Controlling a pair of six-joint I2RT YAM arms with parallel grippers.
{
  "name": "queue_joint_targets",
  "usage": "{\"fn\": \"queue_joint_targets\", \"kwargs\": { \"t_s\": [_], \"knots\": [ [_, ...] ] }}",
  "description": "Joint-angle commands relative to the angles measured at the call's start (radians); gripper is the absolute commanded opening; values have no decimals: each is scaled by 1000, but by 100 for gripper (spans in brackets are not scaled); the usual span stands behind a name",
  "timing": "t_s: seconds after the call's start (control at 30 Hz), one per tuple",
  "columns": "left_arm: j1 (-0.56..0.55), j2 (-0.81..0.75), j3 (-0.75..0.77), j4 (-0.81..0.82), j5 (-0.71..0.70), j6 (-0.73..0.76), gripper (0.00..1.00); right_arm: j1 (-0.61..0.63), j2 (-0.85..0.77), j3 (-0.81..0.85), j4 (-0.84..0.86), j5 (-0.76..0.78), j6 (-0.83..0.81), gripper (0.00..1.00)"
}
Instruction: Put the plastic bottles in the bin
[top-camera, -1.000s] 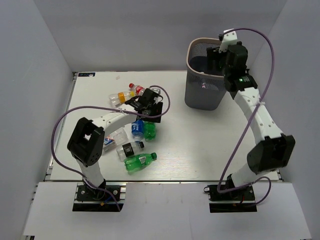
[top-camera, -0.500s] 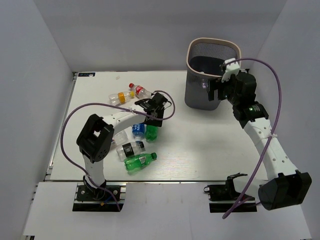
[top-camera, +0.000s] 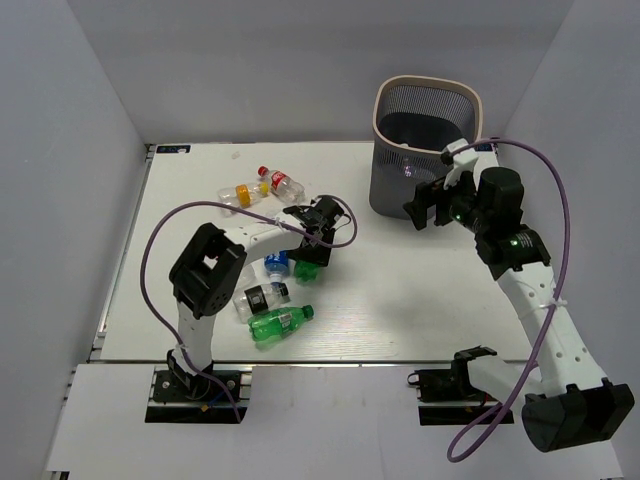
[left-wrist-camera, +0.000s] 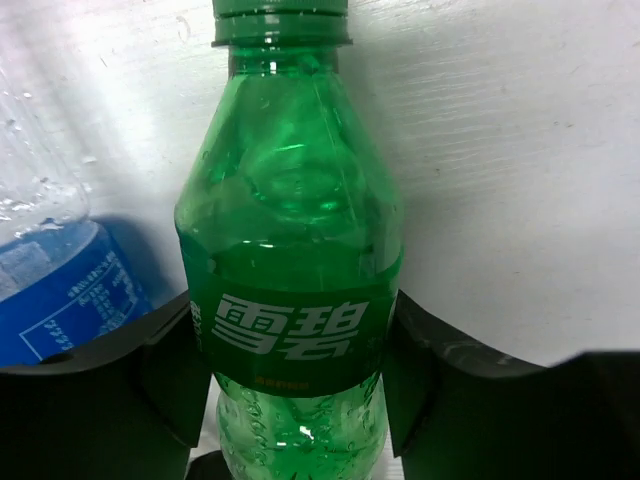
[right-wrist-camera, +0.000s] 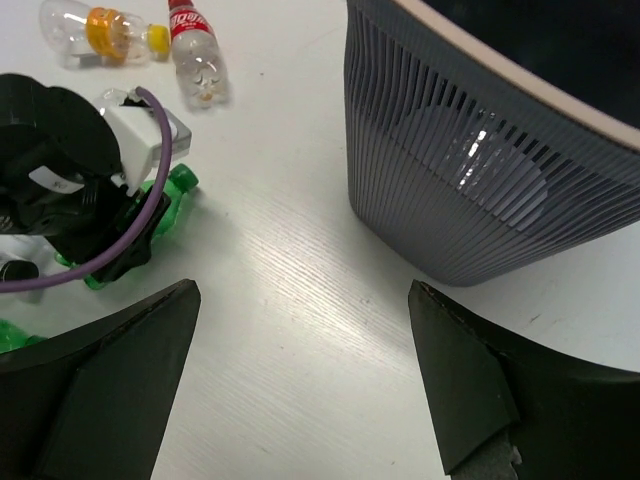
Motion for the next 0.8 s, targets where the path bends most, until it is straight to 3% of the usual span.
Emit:
{"fn": "queue_joint_targets", "kwargs": {
  "t_s": [0.0,0.03,0.07,0.13,0.2,0.23,0.33,0.5,0.6,0.77],
  "knots": [
    [-5,-38,0,7,26,4,65,-8,-28,-24,-14,-36,8,90],
    [-5,-38,0,7,26,4,57,-6,-29,-27,-17,-40,8,90],
    [-14,-38,0,7,26,4,43,-5,-35,-33,-18,-43,8,90],
    [-14,-67,29,7,26,4,35,-3,-46,-40,-28,-51,4,90],
    [-23,-90,87,16,40,27,30,-6,-63,-65,-55,-80,-19,80],
    [-23,-111,116,16,49,27,29,-3,-77,-85,-73,-120,-30,55],
    [-23,-130,262,16,58,64,25,-6,-132,-169,-129,-206,-132,1],
    [-23,-140,540,16,58,98,25,-3,-273,-345,-189,-468,-306,0],
    [-23,-140,644,93,130,122,25,-2,-348,-424,-268,-569,-560,13],
    [-23,-165,655,417,265,161,23,-2,-402,-511,-363,-597,-740,15]
  ]
}}
